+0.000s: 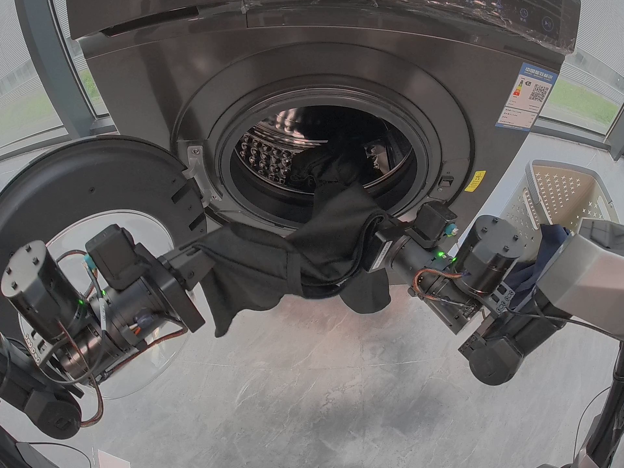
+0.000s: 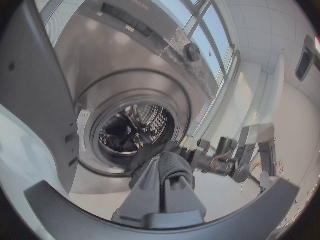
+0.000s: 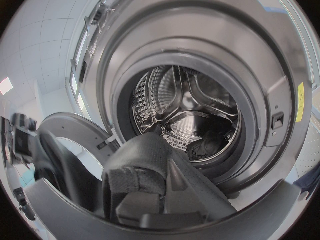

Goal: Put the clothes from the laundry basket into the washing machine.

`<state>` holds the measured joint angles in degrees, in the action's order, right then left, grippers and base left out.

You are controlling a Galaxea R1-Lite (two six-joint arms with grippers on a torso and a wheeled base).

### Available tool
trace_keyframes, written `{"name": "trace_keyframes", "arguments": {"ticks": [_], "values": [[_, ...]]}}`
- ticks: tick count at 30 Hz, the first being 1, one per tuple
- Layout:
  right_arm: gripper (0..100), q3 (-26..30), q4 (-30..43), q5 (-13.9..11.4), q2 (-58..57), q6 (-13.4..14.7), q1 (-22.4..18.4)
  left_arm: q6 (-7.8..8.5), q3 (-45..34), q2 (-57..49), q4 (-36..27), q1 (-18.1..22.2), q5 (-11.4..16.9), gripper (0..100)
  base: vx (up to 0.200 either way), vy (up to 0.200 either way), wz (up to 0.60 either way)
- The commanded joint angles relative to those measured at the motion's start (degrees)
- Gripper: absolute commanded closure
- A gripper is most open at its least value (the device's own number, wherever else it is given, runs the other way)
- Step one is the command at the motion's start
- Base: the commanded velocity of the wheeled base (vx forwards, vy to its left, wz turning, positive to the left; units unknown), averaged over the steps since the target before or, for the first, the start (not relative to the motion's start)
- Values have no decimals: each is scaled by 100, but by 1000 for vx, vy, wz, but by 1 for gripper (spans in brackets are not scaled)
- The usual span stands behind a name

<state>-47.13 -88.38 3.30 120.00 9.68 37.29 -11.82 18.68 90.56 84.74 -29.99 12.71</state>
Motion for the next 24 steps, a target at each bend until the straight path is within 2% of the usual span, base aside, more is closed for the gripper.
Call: {"name": "trace_keyframes", "arguments": {"ticks": [1,4,9,10,16,19,24], "values": [[100,327,-4,4,-610,-1,191,66,-382,638,104,55,-15,100,0,0,0],[100,415,5,56,-786,-1,314,216,-347,1200,298,55,-23,100,0,0,0],[100,459,5,100,-917,16,437,321,-250,1737,430,28,-15,100,0,0,0],[100,459,5,109,-926,52,454,330,-206,1807,430,28,-15,0,0,0,0],[100,397,5,109,-935,60,428,330,-347,1833,430,-7,-6,0,0,0,0],[100,362,5,100,-926,69,419,348,-787,1816,421,-112,-23,0,0,0,0],[100,283,5,100,-909,60,419,602,-1331,1912,421,-306,-15,0,0,0,0]]}}
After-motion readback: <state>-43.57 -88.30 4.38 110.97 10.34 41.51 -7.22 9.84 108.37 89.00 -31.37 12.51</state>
